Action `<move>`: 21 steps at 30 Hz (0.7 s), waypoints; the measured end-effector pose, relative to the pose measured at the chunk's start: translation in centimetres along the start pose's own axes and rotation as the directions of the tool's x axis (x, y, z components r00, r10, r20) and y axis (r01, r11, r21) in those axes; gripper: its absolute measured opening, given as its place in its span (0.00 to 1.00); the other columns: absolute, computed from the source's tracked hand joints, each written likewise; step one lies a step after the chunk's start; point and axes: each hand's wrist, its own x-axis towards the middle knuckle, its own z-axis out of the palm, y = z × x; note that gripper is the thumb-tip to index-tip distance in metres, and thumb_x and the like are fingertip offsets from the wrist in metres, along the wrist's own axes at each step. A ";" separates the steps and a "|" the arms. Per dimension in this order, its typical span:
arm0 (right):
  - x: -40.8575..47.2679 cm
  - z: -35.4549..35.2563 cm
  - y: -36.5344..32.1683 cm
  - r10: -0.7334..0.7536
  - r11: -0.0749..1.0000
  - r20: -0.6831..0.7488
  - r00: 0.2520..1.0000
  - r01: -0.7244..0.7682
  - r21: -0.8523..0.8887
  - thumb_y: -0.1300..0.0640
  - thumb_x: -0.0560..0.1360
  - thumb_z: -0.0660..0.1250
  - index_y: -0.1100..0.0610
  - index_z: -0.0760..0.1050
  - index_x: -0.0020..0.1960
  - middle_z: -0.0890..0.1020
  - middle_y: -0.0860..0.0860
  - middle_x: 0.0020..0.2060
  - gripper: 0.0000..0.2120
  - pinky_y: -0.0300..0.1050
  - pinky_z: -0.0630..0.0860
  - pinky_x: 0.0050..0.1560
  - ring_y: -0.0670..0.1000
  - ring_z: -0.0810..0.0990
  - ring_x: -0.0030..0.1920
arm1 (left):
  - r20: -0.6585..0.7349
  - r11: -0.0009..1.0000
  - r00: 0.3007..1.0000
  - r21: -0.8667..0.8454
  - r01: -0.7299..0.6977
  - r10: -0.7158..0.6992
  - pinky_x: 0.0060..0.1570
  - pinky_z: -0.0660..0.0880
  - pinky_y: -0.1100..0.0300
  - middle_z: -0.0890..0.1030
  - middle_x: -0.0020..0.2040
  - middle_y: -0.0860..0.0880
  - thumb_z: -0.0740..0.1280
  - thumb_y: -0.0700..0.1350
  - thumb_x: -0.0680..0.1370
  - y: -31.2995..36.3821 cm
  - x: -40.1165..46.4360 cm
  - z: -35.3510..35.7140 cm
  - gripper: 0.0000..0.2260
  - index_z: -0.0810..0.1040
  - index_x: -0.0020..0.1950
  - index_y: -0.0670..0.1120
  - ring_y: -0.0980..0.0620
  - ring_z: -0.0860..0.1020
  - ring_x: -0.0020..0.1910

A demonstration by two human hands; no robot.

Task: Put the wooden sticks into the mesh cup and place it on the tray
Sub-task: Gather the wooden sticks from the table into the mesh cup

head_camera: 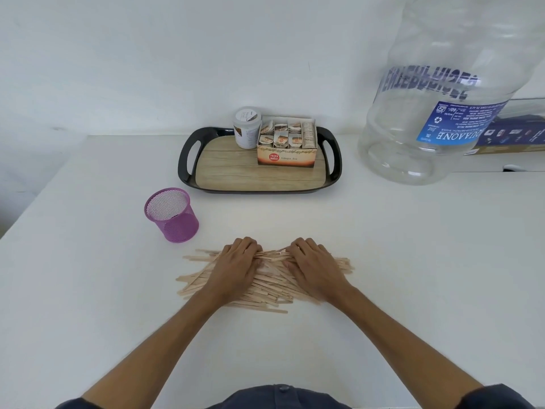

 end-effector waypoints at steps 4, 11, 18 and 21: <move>0.3 -0.3 -0.3 -0.046 0.998 -0.057 0.997 0.044 -0.048 0.52 0.83 0.50 0.57 0.75 0.57 0.80 0.51 0.49 0.16 0.49 0.74 0.45 0.54 0.77 0.47 | -0.029 0.999 0.999 -0.042 0.015 -0.016 0.50 0.67 0.58 0.78 0.53 0.49 0.61 0.41 0.81 0.0 0.1 -0.4 0.06 0.75 0.56 0.43 0.49 0.74 0.51; 0.6 -1.0 -0.4 -0.070 0.997 -0.201 0.977 0.059 -0.059 0.57 0.83 0.53 0.59 0.76 0.55 0.80 0.51 0.43 0.13 0.48 0.74 0.39 0.54 0.77 0.39 | -0.067 0.997 0.998 -0.083 0.003 -0.009 0.48 0.71 0.52 0.79 0.48 0.47 0.59 0.38 0.82 0.3 0.6 -1.9 0.07 0.74 0.56 0.41 0.48 0.75 0.45; 1.8 -3.2 0.0 0.063 0.996 -0.329 0.942 -0.038 0.082 0.52 0.83 0.50 0.59 0.74 0.46 0.78 0.49 0.32 0.17 0.45 0.67 0.21 0.51 0.73 0.25 | -0.118 0.994 0.992 -0.105 0.030 -0.042 0.44 0.65 0.57 0.75 0.45 0.50 0.58 0.34 0.80 0.3 1.3 -3.3 0.09 0.73 0.56 0.42 0.51 0.70 0.41; 2.5 -3.7 0.3 0.114 0.983 -0.318 0.941 -0.060 0.174 0.44 0.82 0.48 0.58 0.70 0.41 0.74 0.49 0.27 0.22 0.45 0.65 0.23 0.54 0.70 0.23 | -0.130 0.986 0.988 -0.153 0.060 -0.080 0.42 0.64 0.58 0.75 0.42 0.50 0.56 0.37 0.81 0.6 1.8 -3.7 0.08 0.74 0.53 0.42 0.51 0.70 0.39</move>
